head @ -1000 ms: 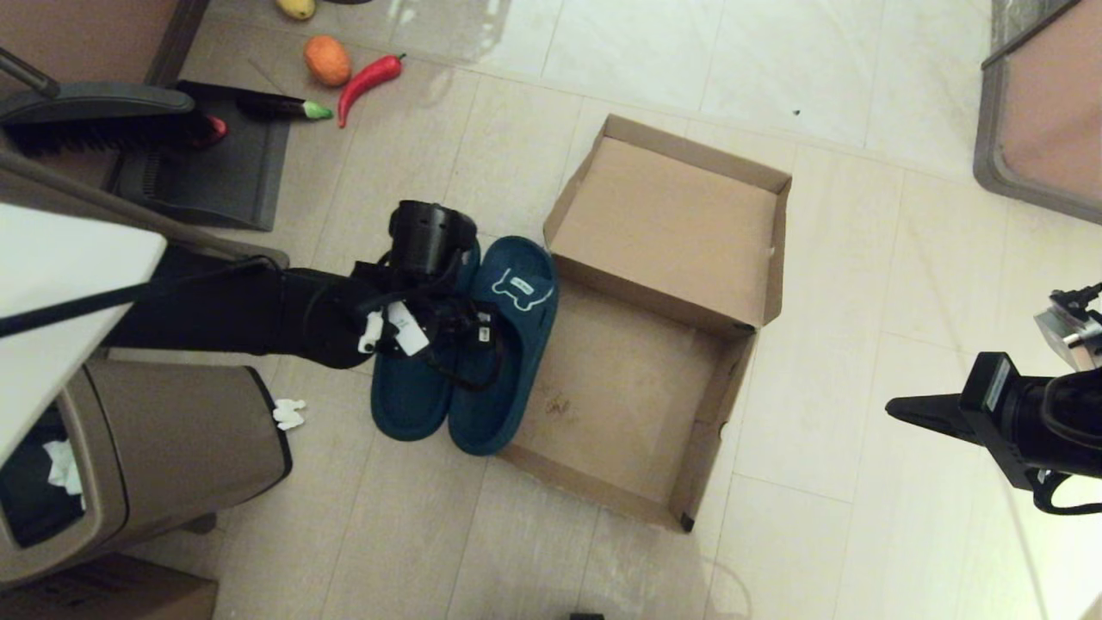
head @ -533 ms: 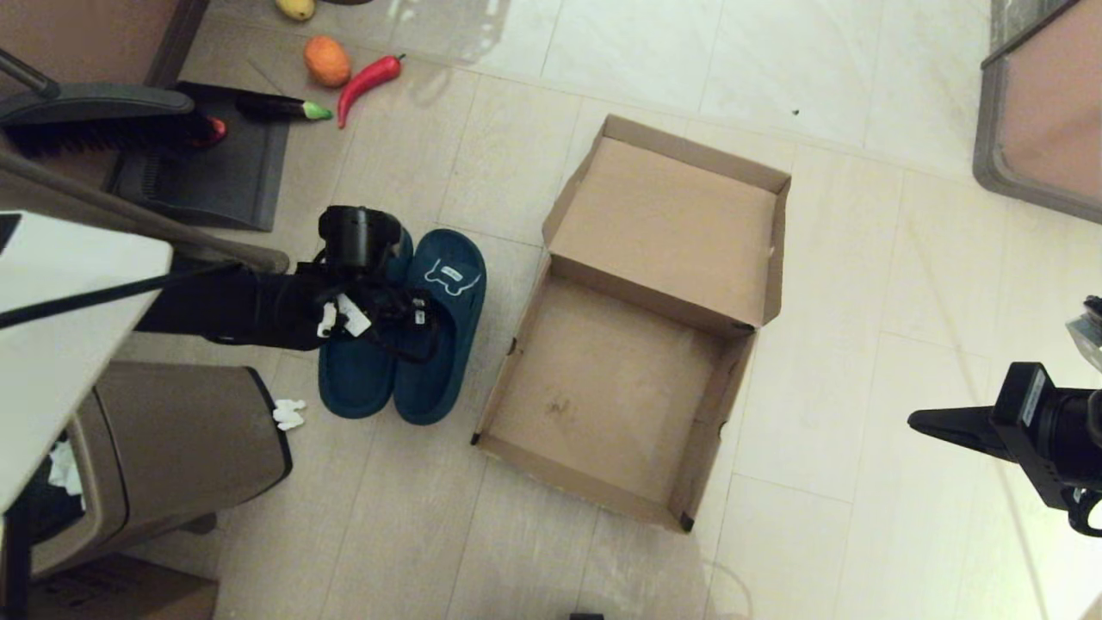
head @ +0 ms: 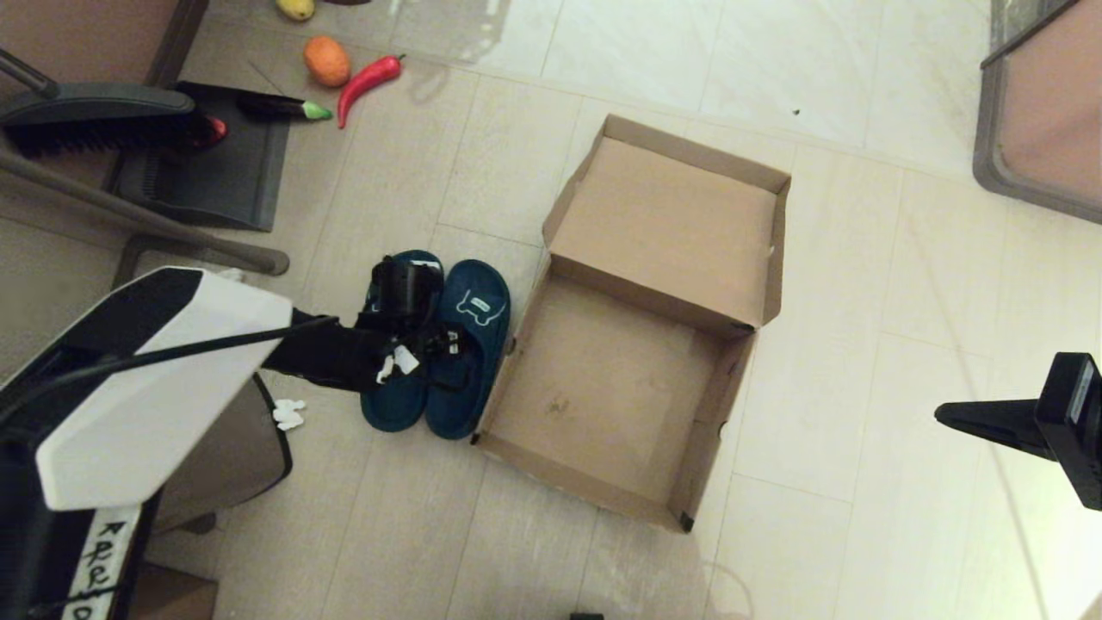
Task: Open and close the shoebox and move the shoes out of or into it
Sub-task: Put the shoes out of the shoe box
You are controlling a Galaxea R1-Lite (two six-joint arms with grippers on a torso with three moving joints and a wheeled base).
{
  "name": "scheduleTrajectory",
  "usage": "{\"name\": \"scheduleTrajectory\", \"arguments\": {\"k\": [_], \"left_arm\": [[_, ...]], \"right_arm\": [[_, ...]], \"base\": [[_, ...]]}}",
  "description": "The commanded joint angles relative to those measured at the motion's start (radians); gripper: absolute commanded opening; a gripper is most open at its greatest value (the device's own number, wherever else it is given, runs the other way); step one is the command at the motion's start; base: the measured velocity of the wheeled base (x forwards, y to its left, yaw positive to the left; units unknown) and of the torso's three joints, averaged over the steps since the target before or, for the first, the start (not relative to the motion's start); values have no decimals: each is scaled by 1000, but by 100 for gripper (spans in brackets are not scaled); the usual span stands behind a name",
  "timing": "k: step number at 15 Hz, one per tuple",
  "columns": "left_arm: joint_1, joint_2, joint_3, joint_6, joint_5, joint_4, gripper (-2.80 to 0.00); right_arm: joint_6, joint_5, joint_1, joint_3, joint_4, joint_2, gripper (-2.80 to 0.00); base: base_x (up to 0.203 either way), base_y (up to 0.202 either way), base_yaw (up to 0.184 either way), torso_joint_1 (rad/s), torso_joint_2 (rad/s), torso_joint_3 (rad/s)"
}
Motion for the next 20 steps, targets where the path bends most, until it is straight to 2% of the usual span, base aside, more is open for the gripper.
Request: {"name": "scheduleTrajectory", "arguments": {"k": [1, 4, 9, 13, 16, 20], "left_arm": [[-33, 39, 5, -1, 8, 0, -280], [-87, 40, -10, -7, 42, 9, -280], [-119, 40, -32, -39, 109, 53, -280], [-153, 64, -100, -140, 180, 171, -280], [-83, 60, -103, -147, 162, 164, -280], [-9, 60, -148, -144, 45, 160, -280]], "right_arm": [[4, 3, 0, 3, 0, -7, -280], [4, 3, 0, 11, 0, -7, -280], [7, 17, 3, 32, -2, 0, -280], [8, 17, 3, 46, -3, 0, -280], [8, 17, 3, 41, -3, -1, -280], [11, 15, 3, 41, -3, -3, -280]], "base": [[0, 0, 0, 0, 0, 0], [0, 0, 0, 0, 0, 0], [0, 0, 0, 0, 0, 0], [0, 0, 0, 0, 0, 0], [0, 0, 0, 0, 0, 0], [0, 0, 0, 0, 0, 0]]}}
